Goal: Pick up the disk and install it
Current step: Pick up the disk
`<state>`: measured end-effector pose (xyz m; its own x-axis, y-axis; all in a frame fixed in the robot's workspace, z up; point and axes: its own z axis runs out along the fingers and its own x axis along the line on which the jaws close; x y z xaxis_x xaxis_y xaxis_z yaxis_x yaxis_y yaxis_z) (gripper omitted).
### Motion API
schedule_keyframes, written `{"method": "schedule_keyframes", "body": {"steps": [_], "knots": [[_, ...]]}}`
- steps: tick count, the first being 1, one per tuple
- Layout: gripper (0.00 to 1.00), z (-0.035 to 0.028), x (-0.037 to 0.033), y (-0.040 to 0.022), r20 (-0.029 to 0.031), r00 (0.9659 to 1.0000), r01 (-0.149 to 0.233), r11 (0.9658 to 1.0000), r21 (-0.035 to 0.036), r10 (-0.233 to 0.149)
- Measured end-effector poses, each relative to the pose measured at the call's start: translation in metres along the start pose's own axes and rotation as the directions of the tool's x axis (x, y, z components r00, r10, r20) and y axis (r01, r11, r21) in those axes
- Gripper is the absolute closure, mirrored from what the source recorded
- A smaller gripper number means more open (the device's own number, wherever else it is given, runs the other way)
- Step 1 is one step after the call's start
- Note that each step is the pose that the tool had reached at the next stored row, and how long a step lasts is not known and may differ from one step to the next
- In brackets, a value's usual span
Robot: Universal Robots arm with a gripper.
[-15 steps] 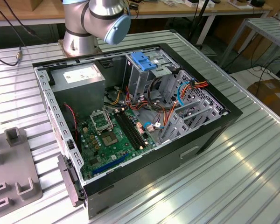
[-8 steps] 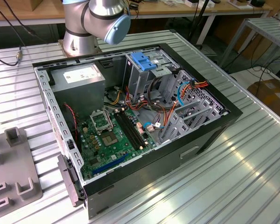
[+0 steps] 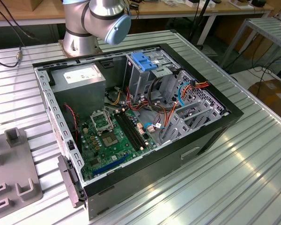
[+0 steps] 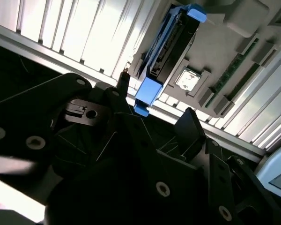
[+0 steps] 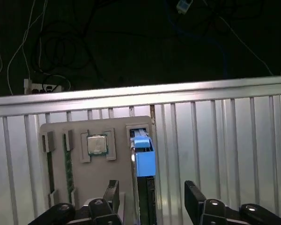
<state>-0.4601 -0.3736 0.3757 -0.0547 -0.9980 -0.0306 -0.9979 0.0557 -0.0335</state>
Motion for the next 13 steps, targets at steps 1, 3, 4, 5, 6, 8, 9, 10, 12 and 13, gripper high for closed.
{"method": "schedule_keyframes", "body": {"steps": [1, 3, 4, 5, 6, 8, 9, 10, 12, 13], "knots": [[0.34, 0.0014, 0.0000, 0.0001, 0.0014, 0.9999, 0.010, 0.9999, -0.0004, -0.010], [0.34, 0.0028, 0.0001, 0.0006, 0.0041, 0.9998, 0.018, 0.9998, -0.0008, -0.018], [0.34, 0.0028, 0.0001, 0.0006, 0.0041, 0.9998, 0.018, 0.9998, -0.0009, -0.018], [0.34, 0.0028, 0.0001, 0.0006, 0.0042, 0.9998, 0.018, 0.9998, -0.0010, -0.018], [0.34, 0.0029, 0.0001, 0.0006, 0.0042, 0.9998, 0.018, 0.9998, -0.0009, -0.018], [0.34, 0.0031, 0.0002, 0.0007, 0.0043, 0.9998, 0.018, 0.9998, -0.0008, -0.018], [0.34, 0.0039, 0.0002, 0.0007, 0.0045, 0.9998, 0.020, 0.9998, -0.0005, -0.020], [0.34, 0.0069, 0.0003, 0.0009, 0.0050, 0.9996, 0.027, 0.9996, -0.0009, -0.027], [0.34, 0.0129, 0.0010, 0.0042, 0.0066, 0.9992, 0.039, 0.9992, -0.0013, -0.039], [0.34, 0.0155, 0.0013, 0.0063, 0.0066, 0.9991, 0.042, 0.9991, -0.0025, -0.042]]}}
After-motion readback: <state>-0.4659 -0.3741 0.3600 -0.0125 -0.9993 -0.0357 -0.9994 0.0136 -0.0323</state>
